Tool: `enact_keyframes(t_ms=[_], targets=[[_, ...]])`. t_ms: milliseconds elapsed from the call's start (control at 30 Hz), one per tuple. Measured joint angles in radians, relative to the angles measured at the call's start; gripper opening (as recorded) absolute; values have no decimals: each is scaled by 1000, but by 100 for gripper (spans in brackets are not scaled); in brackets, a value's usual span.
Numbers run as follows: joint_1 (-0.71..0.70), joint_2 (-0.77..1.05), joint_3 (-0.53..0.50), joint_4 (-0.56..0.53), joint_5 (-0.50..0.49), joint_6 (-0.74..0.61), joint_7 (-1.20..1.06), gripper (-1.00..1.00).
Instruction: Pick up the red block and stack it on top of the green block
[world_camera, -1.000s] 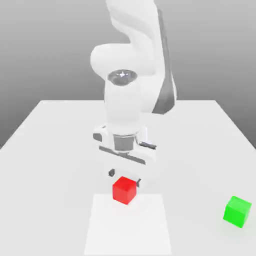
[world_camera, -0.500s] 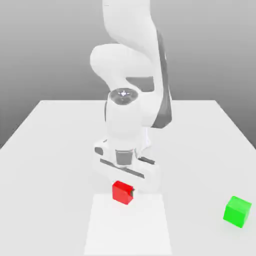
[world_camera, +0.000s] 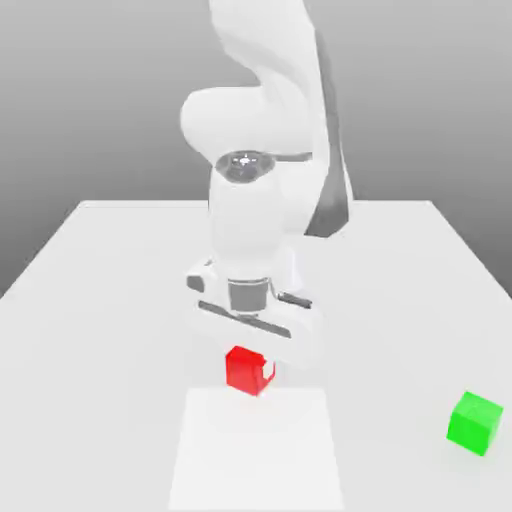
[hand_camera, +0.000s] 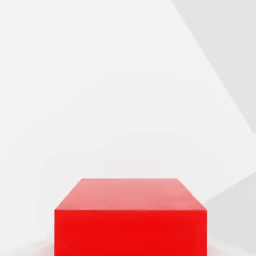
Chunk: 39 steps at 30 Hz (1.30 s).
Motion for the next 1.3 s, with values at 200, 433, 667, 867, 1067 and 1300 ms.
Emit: enact_keyframes(t_ms=[200,433,667,867,1067,1300], targets=[[-13,-90,6,-24,-38,-70,34,-100],[3,-84,76,67,-179,-144,34,-100],[139,2,164,235,-252,-227,-67,-100],[268,87,239,376,-232,-293,-209,-100],[348,212,295,484,-228,-291,-308,-100],[384,316,248,496,-307,-205,-255,100]])
